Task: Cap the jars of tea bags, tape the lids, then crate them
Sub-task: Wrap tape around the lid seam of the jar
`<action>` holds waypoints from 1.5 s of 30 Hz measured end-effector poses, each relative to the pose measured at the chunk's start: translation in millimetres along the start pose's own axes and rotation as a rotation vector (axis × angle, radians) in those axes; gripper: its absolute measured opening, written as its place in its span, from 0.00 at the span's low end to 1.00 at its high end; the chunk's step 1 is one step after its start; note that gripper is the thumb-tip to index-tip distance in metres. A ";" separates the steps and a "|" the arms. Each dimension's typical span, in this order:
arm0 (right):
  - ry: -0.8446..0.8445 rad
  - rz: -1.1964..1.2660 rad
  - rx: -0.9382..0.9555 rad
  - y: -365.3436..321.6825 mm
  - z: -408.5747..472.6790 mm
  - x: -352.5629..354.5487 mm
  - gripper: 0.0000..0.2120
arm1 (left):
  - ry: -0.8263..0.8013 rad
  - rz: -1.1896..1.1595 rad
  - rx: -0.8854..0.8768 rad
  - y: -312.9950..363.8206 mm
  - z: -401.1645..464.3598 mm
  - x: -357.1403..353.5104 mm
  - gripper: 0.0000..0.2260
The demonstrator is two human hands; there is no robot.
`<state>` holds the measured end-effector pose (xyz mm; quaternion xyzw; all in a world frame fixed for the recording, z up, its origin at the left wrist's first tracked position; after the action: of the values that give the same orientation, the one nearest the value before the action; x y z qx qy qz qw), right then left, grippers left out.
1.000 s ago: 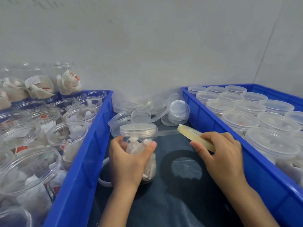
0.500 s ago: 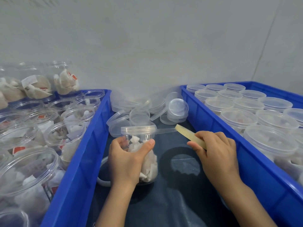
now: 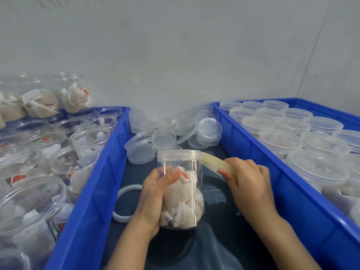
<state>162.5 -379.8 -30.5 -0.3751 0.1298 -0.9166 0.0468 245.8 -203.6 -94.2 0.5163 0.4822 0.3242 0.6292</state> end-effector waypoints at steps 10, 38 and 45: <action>-0.017 -0.017 0.000 5.9 -2.0 -5.2 0.22 | -0.081 -0.070 0.004 -0.9 0.7 -6.3 0.28; 0.042 0.032 -0.011 -11.4 -10.0 5.9 0.09 | -0.880 0.138 0.049 -23.8 -34.2 -80.8 0.45; 0.145 -0.085 -0.229 15.6 -9.5 15.0 0.16 | -0.167 0.167 -0.119 -3.3 5.9 -17.0 0.38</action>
<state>145.0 -395.6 -31.2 -0.3159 0.2207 -0.9217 -0.0445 245.5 -221.8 -92.8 0.5415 0.3633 0.3595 0.6675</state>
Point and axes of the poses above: each hand's wrist, its own z-axis towards the middle knuckle, its own x-axis out of the back of the hand, y = z × x, the point moved 10 cm from there along z, towards the middle knuckle, and after that the axes turned 2 degrees about x, right-handed, at the moved point
